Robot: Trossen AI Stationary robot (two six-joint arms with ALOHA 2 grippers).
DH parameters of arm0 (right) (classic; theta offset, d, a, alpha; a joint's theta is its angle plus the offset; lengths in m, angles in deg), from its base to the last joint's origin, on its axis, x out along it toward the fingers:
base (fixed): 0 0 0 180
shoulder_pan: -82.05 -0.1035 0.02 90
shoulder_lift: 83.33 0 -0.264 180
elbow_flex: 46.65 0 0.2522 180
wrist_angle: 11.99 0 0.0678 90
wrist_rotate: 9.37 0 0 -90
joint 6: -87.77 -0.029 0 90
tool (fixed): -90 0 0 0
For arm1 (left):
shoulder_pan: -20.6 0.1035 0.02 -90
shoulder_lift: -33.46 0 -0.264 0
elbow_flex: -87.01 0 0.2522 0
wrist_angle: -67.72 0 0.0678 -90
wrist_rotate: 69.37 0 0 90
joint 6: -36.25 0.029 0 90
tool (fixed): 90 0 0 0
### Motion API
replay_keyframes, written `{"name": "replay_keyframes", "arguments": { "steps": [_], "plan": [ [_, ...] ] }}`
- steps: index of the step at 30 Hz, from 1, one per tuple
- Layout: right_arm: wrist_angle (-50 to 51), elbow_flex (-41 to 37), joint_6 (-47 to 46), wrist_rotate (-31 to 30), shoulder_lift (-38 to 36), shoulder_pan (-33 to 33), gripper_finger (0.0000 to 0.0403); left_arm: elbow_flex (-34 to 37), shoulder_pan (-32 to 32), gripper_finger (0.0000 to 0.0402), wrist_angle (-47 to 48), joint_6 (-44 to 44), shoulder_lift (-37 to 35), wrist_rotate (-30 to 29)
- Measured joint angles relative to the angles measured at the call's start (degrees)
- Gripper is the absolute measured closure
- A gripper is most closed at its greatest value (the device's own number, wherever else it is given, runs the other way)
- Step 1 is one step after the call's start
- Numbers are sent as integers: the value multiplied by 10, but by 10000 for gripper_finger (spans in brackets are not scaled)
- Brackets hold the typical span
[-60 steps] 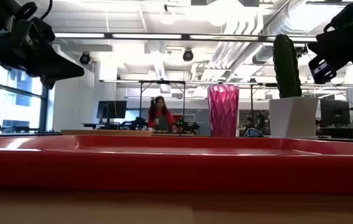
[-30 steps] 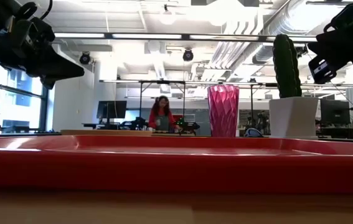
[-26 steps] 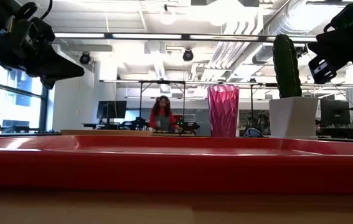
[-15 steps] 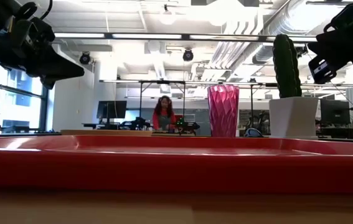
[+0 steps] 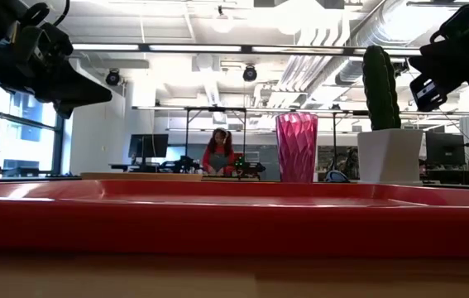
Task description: Pick and place plate/cup/fork/spoon on tray
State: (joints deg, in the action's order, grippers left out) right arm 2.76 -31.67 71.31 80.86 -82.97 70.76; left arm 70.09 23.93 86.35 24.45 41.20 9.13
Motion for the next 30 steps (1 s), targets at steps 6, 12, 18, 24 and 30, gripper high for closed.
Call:
{"name": "replay_keyframes", "arguments": {
  "steps": [6, 12, 18, 24, 30],
  "plan": [
    [0, 0, 0, 0, 0, 0, 334, 0, 0, 360, 0, 0, 0, 0],
    [0, 0, 0, 0, 0, 0, 334, 0, 0, 360, 0, 0, 0, 0],
    [0, 0, 0, 0, 0, 0, 334, 0, 0, 360, 0, 0, 0, 0],
    [0, 0, 0, 0, 0, 0, 334, 0, 0, 360, 0, 0, 0, 0],
    [0, 0, 0, 0, 0, 0, 334, 0, 0, 360, 0, -67, 0, 0]
  ]
}}
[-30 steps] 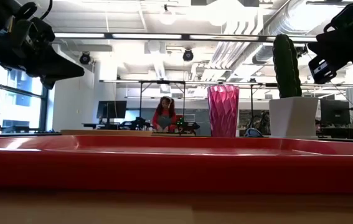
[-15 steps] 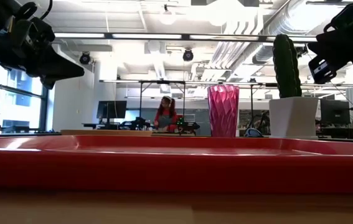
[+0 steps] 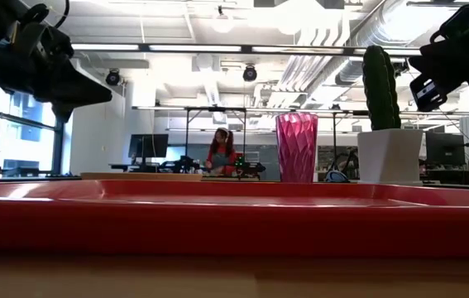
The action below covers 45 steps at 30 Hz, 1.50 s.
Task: Pick and place plate/cup/fork/spoon on tray
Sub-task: Put the light pink plate on the red tray
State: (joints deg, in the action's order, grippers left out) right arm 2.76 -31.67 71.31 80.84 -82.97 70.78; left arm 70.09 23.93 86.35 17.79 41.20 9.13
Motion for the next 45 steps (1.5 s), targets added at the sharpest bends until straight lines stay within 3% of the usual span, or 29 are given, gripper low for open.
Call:
{"name": "replay_keyframes", "arguments": {
  "steps": [7, 16, 24, 32, 45],
  "plan": [
    [0, 0, 0, 0, 0, 0, 334, 0, 0, 360, -2, -77, 0, 0],
    [0, 0, 0, 0, 0, 0, 334, 0, 0, 360, -36, -308, 0, 0],
    [0, 0, 14, 0, 0, 0, 334, 0, 0, 360, -35, -425, 0, 0],
    [0, 0, -50, -4, 0, 0, 334, 0, 0, 360, -35, -443, 0, 3],
    [0, 0, -107, -6, 0, 0, 334, 0, 0, 354, -34, -353, 0, 3]
  ]
}}
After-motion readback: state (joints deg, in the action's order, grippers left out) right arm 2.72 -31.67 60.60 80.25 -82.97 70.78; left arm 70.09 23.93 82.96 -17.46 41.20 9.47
